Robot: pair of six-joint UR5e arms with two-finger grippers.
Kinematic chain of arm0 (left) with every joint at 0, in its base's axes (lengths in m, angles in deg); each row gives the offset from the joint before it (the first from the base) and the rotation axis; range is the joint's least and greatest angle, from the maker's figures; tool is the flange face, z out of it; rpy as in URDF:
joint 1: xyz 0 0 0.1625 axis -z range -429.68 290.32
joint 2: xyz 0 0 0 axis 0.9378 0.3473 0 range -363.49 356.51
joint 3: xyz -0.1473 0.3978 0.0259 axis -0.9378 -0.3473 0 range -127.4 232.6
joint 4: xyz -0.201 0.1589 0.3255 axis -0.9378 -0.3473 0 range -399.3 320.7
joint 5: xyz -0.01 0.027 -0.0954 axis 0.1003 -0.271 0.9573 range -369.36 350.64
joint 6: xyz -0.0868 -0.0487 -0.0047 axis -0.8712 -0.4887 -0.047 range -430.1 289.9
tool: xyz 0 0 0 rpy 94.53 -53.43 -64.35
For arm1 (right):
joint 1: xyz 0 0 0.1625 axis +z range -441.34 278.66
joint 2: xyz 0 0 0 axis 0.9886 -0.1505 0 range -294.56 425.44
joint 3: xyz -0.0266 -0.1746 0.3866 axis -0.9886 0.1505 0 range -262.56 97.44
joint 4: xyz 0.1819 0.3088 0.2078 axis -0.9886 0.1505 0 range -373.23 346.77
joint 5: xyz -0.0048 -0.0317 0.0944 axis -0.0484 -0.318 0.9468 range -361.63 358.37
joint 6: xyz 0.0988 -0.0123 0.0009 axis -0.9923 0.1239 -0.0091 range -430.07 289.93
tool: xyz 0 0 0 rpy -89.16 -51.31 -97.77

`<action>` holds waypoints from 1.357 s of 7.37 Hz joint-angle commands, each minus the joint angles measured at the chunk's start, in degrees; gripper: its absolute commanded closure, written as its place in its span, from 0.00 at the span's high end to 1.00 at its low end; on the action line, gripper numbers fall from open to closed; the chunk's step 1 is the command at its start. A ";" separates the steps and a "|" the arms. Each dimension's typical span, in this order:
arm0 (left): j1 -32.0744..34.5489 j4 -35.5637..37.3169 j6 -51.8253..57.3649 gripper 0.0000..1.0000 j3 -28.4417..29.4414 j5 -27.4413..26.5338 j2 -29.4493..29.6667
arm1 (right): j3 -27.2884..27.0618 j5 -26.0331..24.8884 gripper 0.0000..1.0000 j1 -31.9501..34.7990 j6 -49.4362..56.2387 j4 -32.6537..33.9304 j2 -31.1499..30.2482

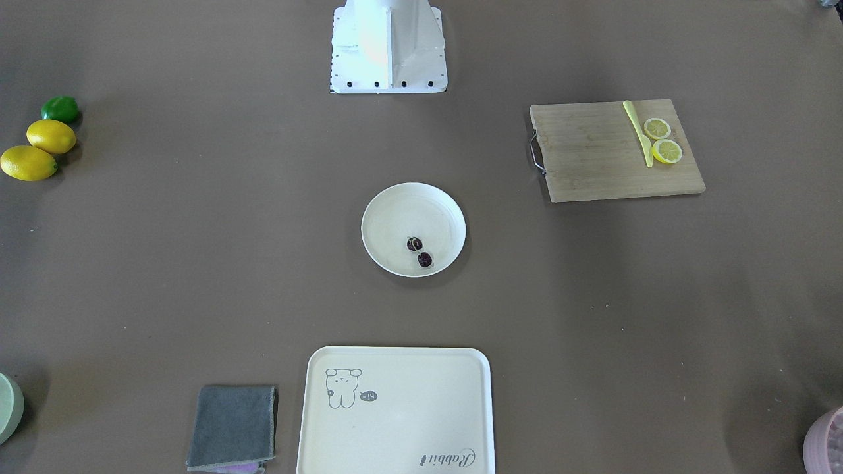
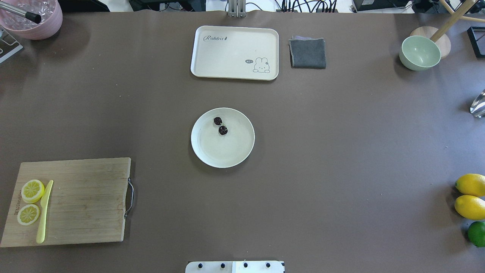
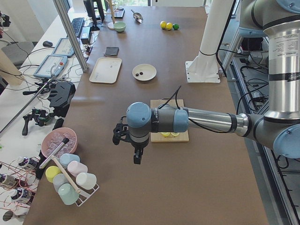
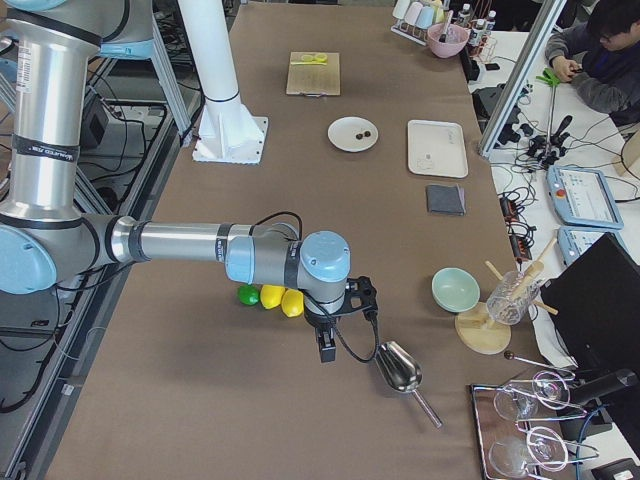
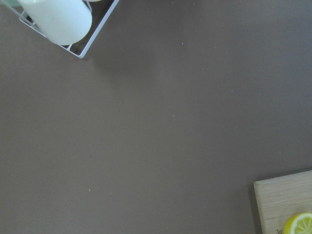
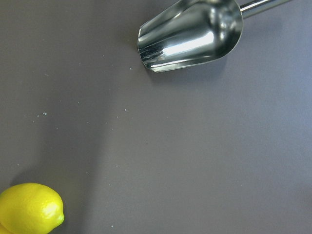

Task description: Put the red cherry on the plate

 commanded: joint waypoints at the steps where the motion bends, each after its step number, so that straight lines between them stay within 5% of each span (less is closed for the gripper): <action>1: 0.08 -10.10 -4.20 0.98 0.11 0.16 -6.43 | -0.06 0.02 1.00 0.00 -0.08 0.00 0.02; 10: 0.78 -10.13 -3.59 0.98 1.96 0.35 -6.45 | 0.03 0.11 1.00 -0.26 0.01 0.00 -0.15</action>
